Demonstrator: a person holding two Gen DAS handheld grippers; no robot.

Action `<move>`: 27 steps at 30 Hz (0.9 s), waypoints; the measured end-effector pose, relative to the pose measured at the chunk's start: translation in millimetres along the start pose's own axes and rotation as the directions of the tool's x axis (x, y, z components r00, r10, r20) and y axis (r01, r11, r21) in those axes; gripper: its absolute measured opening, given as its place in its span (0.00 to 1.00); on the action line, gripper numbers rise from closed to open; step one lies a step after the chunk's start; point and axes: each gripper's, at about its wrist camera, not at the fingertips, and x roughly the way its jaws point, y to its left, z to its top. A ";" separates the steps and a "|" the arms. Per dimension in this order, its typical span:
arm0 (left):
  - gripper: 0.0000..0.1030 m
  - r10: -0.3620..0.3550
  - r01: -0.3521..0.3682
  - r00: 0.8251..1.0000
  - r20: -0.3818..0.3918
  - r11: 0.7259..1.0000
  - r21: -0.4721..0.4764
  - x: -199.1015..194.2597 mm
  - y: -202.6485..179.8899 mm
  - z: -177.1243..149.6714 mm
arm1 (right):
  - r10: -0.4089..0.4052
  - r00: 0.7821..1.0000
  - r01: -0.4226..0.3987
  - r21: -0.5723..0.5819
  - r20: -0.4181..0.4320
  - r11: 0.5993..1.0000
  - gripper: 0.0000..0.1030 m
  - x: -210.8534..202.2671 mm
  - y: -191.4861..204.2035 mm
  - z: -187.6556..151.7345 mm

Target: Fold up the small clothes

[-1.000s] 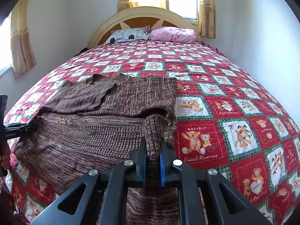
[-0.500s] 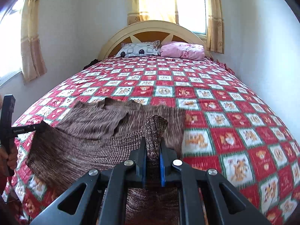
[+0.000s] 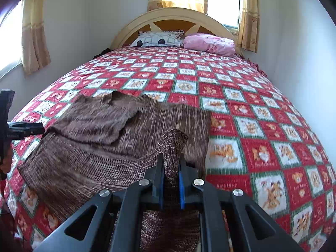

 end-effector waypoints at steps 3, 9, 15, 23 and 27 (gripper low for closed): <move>0.51 0.021 -0.021 0.999 -0.033 1.000 -0.002 8.8 -3.1 -7.0 | 0.000 1.000 0.000 0.016 -0.005 1.000 0.10 0.1 -1.1 -5.3; 0.51 0.071 -0.072 0.997 -0.043 0.997 -0.012 11.8 -6.3 -12.9 | 0.015 1.000 -0.015 0.051 -0.003 0.999 0.10 -3.4 -4.3 -7.7; 0.51 0.072 -0.074 0.996 -0.055 0.997 -0.036 13.8 -0.1 -17.2 | 0.020 1.000 -0.018 0.066 -0.020 0.998 0.10 -3.6 -1.9 -16.4; 0.11 0.015 -0.017 1.000 -0.022 0.991 -0.134 9.8 6.1 -22.3 | 0.030 0.999 -0.027 0.096 -0.029 0.995 0.10 -4.3 -4.6 -22.2; 0.10 0.049 -0.049 0.999 -0.005 0.992 -0.117 7.6 -2.0 -22.8 | 0.025 0.999 -0.022 0.099 -0.032 0.995 0.10 -4.4 -3.2 -24.7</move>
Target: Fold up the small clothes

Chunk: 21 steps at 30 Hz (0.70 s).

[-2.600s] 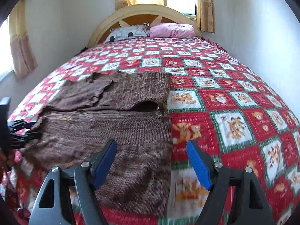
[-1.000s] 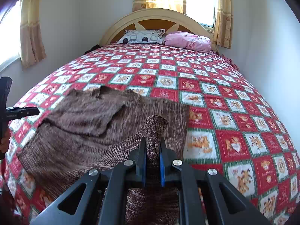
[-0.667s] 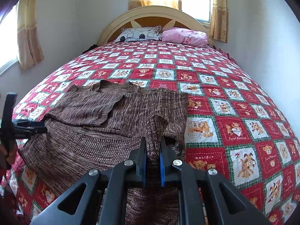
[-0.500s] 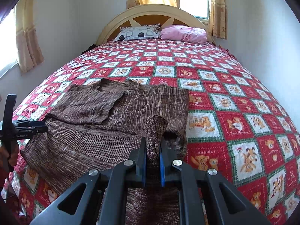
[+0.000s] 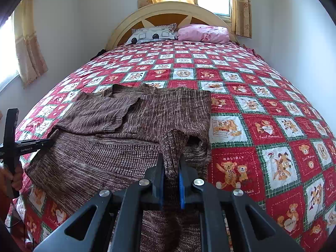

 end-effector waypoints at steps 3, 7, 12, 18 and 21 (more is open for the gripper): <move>0.10 -0.036 0.037 0.999 0.034 0.999 -0.026 -13.5 -2.2 3.9 | -0.009 1.000 0.009 0.002 0.012 1.000 0.10 -4.0 0.0 1.5; 0.10 -0.055 0.058 0.992 0.117 0.998 -0.020 -43.0 -7.0 20.2 | 0.021 0.998 -0.020 -0.015 0.058 1.000 0.10 -22.1 1.5 17.2; 0.10 -0.005 0.011 0.982 0.191 0.999 -0.033 -57.4 -4.5 53.9 | 0.027 0.993 -0.021 -0.057 0.111 0.998 0.10 -27.6 5.2 48.5; 0.10 0.044 -0.026 0.974 0.220 0.996 -0.087 -35.5 9.9 104.4 | 0.009 0.993 0.003 -0.100 0.118 0.995 0.10 16.6 1.2 107.5; 0.10 0.083 -0.060 0.970 0.230 0.992 -0.107 -17.9 13.3 124.3 | -0.022 0.992 0.034 -0.095 0.125 0.995 0.10 45.9 -4.8 134.9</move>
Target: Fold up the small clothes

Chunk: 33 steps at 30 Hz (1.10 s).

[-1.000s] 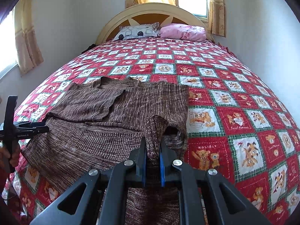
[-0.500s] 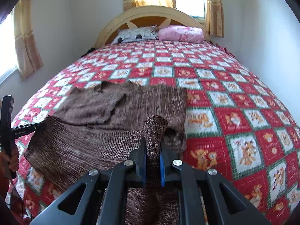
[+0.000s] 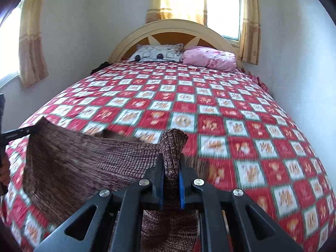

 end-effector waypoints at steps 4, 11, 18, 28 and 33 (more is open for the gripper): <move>0.10 0.081 -0.081 0.997 0.007 0.997 0.016 43.8 -2.2 8.9 | -0.062 0.998 0.062 0.015 -0.008 0.998 0.10 56.7 -9.4 15.5; 0.12 0.195 -0.190 0.975 -0.108 0.980 0.054 119.2 1.3 -17.6 | -0.173 0.965 0.173 -0.020 -0.199 0.985 0.10 160.7 -11.7 -27.0; 0.60 0.306 -0.297 0.946 -0.109 0.951 0.089 121.2 -2.5 -16.1 | -0.218 0.956 0.214 -0.044 -0.197 0.976 0.18 161.8 -11.4 -32.7; 0.74 0.304 -0.296 0.949 -0.082 0.950 0.099 69.0 -17.5 -21.2 | -0.278 0.957 0.266 0.125 0.085 0.956 0.50 49.4 -9.9 -17.0; 0.78 0.288 -0.279 0.955 -0.066 0.953 0.119 35.6 -44.5 -46.2 | -0.119 0.992 0.121 0.073 -0.031 0.990 0.50 34.3 25.1 -45.1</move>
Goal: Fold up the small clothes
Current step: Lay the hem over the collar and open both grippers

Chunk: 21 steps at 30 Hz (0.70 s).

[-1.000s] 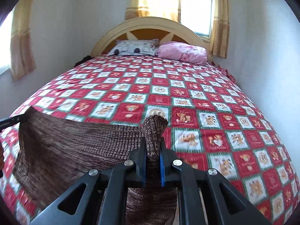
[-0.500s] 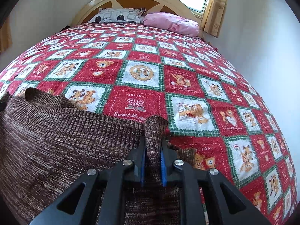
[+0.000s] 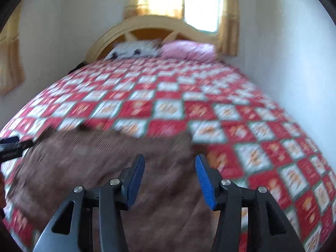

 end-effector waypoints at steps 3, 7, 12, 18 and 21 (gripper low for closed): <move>0.78 0.033 -0.033 0.999 -0.005 0.999 0.014 -3.4 -10.9 -14.9 | 0.046 0.998 -0.047 -0.024 -0.045 0.999 0.44 -3.2 22.4 -25.1; 0.78 0.068 -0.066 0.997 -0.045 0.997 0.041 6.2 -23.8 -37.8 | 0.046 0.991 -0.049 -0.021 -0.126 0.999 0.41 15.5 34.7 -49.6; 0.84 0.116 -0.115 0.993 -0.024 0.992 0.047 11.0 -28.9 -49.3 | 0.051 0.989 -0.051 -0.003 -0.138 0.999 0.41 23.1 31.6 -58.8; 0.88 0.120 -0.119 0.993 -0.023 0.992 0.029 12.8 -26.5 -51.9 | 0.030 0.990 -0.034 -0.025 -0.138 0.999 0.41 23.4 34.3 -60.2; 0.89 0.116 -0.116 0.993 -0.024 0.993 0.020 13.1 -25.7 -52.9 | 0.032 0.990 -0.035 -0.021 -0.137 0.999 0.42 23.8 33.8 -59.0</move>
